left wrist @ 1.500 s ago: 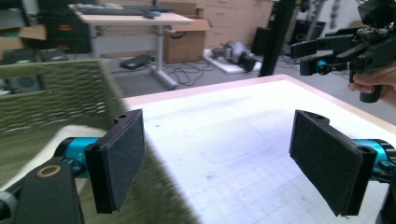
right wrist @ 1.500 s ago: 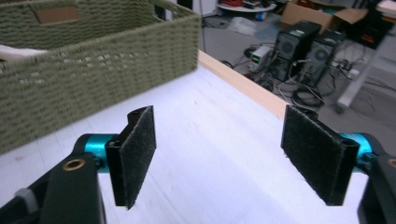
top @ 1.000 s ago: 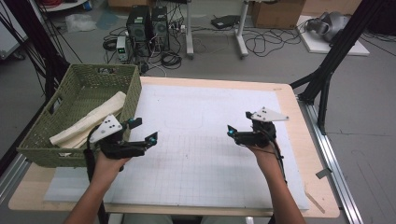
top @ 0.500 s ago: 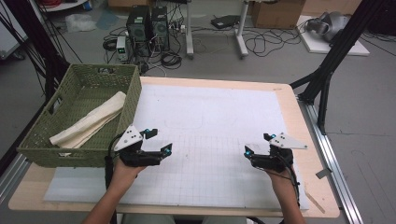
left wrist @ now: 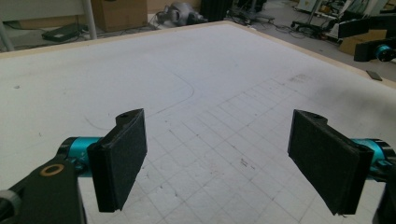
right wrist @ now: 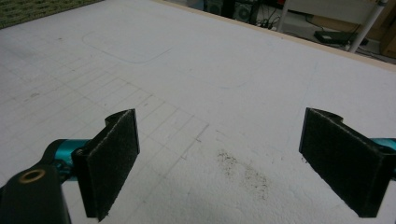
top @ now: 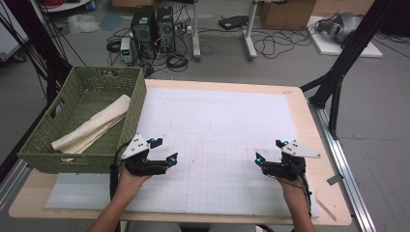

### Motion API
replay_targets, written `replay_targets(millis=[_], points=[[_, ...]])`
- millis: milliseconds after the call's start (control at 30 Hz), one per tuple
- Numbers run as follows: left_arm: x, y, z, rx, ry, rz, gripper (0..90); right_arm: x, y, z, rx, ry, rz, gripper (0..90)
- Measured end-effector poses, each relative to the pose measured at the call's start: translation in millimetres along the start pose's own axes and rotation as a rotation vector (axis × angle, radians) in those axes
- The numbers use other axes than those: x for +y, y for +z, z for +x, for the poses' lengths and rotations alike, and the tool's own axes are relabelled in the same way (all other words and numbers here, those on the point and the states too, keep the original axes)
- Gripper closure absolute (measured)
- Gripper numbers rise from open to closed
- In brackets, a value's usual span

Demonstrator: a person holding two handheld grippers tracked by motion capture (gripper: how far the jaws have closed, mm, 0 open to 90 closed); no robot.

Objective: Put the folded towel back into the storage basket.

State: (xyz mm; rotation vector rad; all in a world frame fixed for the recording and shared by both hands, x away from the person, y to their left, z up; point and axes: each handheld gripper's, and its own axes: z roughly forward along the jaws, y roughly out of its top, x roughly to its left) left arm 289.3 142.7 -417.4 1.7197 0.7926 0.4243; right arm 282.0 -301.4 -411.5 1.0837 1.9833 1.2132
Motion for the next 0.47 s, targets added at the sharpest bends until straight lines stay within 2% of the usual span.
replay_targets(millis=[467], points=[[-1.2, 0.5, 2.7, 0.007, -0.006, 0.004, 20.1, -2.1, 2.4, -0.2, 0.002, -0.009, 0.012, 11.5]])
